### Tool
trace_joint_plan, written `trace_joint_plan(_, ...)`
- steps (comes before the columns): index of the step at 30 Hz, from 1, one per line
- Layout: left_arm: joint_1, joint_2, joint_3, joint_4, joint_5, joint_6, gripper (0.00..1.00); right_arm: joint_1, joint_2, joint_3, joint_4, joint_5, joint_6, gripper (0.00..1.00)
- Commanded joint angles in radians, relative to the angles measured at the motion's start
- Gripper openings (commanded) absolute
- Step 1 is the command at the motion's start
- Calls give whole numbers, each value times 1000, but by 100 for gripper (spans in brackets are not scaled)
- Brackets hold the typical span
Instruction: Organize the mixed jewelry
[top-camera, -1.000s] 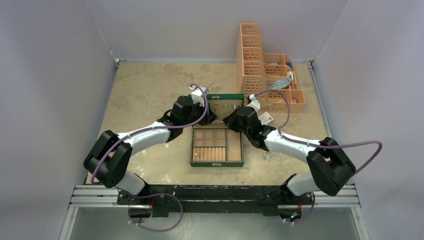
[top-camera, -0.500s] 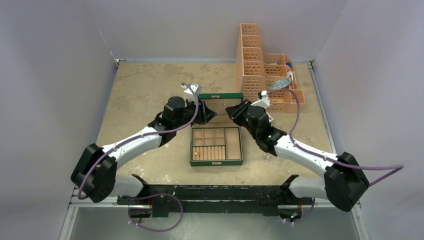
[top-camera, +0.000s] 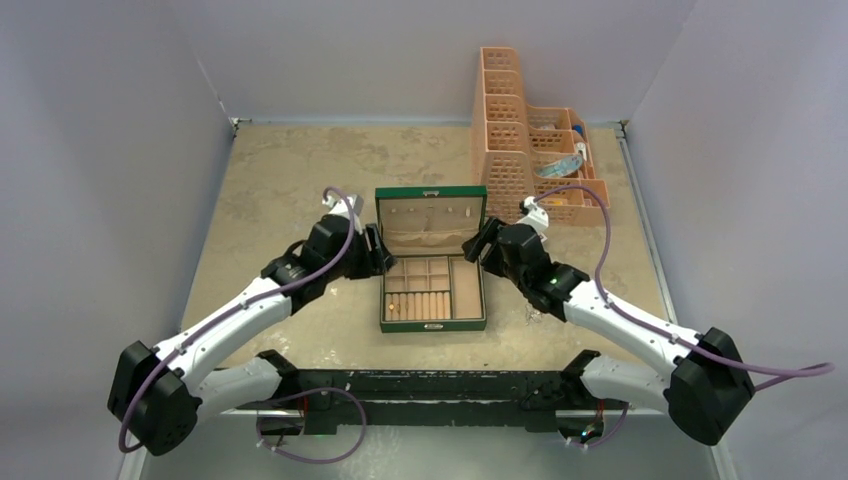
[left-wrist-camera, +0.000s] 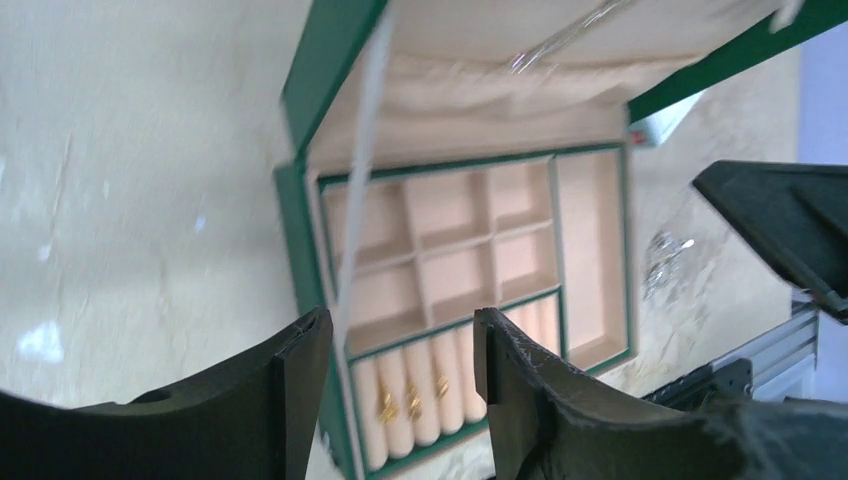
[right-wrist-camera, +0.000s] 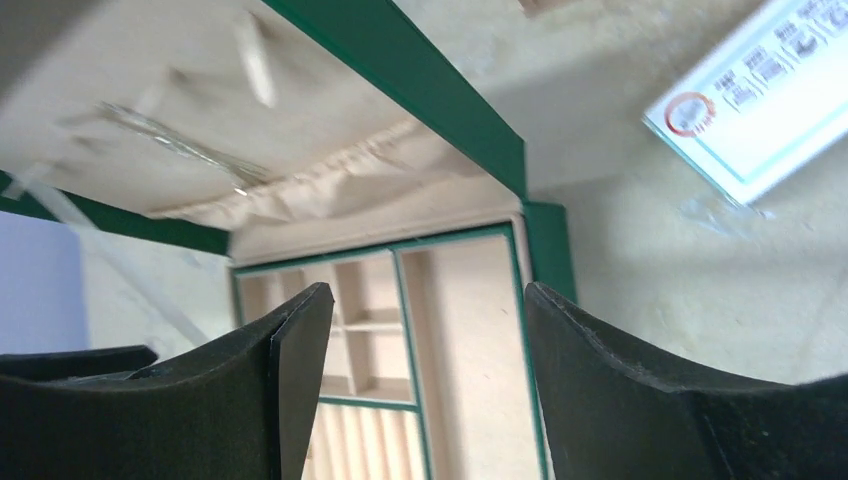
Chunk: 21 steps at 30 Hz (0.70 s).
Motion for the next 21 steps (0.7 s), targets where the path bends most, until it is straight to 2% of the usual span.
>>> trace_joint_plan(1,8,-61,-64,-142,-7,-98,54,6,9,-10,-131,-53,-34,70)
trace_joint_plan(7,9,-74,-141,-64,6,-149,53,6,44,-54,-64,-116,-33,47)
trace_joint_plan(12,11,-58,-142,-34,-38,-172,51,5,77,-68,-25,-146,-51,39)
trace_joint_plan(21,10,-72,-142,-22,-71,-185,51,13,200,-40,42,-201,-90,19)
